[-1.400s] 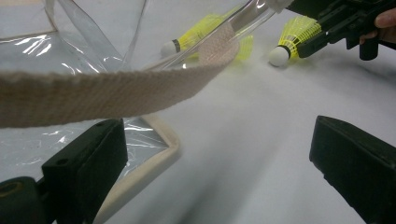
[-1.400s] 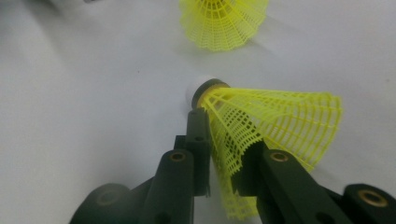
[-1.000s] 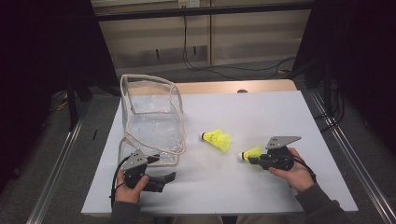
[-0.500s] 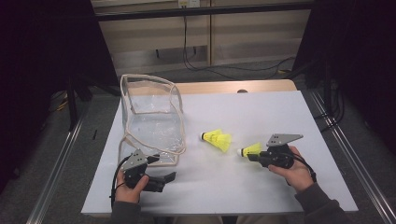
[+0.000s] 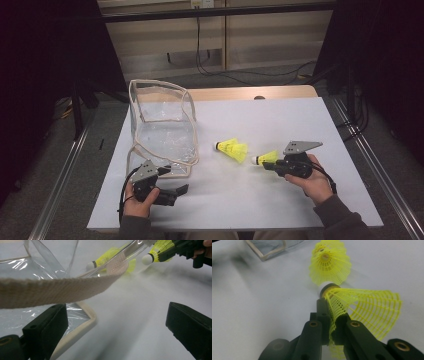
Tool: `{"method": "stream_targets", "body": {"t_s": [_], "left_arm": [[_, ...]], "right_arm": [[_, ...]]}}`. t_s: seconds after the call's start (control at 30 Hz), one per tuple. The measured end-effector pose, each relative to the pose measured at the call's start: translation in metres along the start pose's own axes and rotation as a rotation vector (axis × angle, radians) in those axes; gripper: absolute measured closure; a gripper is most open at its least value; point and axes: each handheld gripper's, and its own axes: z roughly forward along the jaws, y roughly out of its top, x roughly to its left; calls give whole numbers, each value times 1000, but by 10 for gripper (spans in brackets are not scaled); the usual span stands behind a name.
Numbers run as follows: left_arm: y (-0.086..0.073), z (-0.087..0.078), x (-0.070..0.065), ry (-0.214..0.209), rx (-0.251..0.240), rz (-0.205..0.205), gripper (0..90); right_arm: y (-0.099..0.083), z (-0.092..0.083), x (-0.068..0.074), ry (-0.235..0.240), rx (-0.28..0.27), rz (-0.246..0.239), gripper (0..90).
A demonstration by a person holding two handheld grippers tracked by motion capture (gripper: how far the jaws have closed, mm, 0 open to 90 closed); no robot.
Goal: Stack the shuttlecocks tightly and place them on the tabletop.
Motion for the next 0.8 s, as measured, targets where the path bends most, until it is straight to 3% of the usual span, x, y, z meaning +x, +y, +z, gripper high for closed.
{"method": "stream_targets", "body": {"t_s": [0.8], "left_arm": [[0, 0, 0, 2, -2, -3, 43]], "right_arm": [[7, 11, 1, -31, -10, 5, 871]]}}
